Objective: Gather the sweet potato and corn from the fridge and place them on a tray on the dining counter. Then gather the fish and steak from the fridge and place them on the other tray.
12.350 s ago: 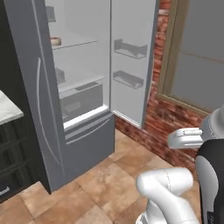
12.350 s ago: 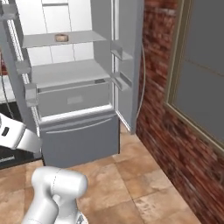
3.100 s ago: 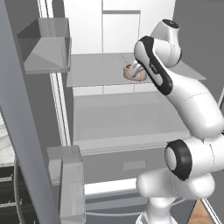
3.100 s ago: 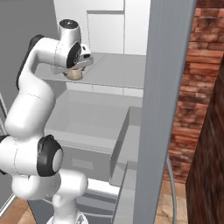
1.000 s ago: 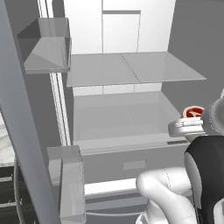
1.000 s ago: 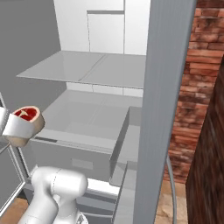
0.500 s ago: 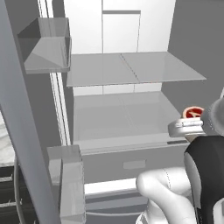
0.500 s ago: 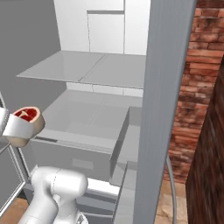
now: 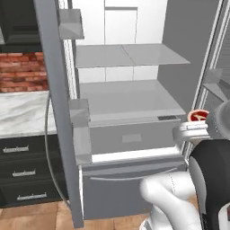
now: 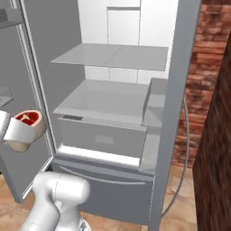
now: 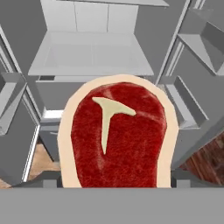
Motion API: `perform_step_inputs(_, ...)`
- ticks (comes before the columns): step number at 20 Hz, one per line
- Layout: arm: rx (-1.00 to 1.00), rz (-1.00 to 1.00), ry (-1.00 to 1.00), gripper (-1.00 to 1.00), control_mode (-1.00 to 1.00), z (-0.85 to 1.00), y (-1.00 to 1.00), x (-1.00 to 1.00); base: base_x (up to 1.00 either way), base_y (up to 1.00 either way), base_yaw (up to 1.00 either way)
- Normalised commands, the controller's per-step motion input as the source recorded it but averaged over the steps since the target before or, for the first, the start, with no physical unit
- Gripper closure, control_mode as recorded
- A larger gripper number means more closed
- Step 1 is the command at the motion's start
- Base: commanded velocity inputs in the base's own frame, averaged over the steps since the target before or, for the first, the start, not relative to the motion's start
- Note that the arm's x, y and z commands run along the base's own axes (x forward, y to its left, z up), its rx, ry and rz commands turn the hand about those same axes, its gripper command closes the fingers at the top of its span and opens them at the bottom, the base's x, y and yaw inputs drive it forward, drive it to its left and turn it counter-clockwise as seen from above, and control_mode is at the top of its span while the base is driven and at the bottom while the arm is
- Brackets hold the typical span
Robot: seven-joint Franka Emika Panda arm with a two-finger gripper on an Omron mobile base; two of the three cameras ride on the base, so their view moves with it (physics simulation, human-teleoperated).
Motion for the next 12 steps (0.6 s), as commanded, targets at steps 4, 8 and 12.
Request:
perform_step_inputs(4, 0.0, 0.0, 0.0, 1.0, 1.0, 0.0, 0.0, 0.0, -0.97, 0.48, 0.0)
perform_step_inputs(8, 0.0, 0.0, 0.0, 1.0, 1.0, 0.0, 0.0, 0.0, -0.65, 0.88, 0.0)
perform_step_inputs(12, 0.0, 0.0, 0.0, 1.0, 1.0, 0.0, 0.0, 0.0, -0.33, 1.0, 0.08)
